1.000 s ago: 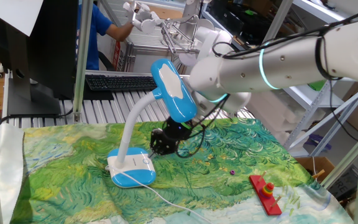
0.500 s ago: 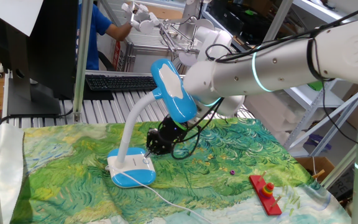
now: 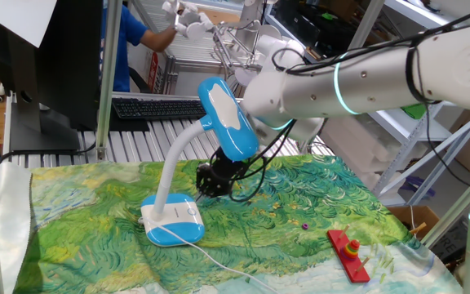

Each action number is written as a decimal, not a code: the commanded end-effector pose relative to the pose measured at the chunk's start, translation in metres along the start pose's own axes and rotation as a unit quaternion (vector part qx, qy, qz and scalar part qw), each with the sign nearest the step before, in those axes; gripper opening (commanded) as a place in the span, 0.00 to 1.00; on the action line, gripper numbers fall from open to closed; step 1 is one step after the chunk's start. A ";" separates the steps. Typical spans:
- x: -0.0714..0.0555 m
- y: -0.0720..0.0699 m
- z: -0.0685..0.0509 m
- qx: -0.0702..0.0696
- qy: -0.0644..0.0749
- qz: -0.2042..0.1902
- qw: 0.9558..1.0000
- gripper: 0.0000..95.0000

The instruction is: Turn off the desk lamp by pressing the button

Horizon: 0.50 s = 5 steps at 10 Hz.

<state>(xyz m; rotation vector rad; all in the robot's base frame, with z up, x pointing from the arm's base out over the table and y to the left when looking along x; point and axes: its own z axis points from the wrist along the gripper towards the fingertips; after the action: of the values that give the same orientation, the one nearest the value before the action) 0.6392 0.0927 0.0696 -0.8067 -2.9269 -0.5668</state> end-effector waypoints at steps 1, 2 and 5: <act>-0.001 -0.013 -0.026 0.020 0.001 -0.025 0.999 0.00; -0.002 -0.020 -0.029 0.024 0.001 -0.029 0.999 0.00; 0.003 -0.067 -0.022 0.026 0.005 -0.040 0.999 0.00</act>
<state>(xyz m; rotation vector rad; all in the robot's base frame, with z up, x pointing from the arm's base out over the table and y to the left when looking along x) 0.6025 0.0328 0.0694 -0.6788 -2.9667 -0.4963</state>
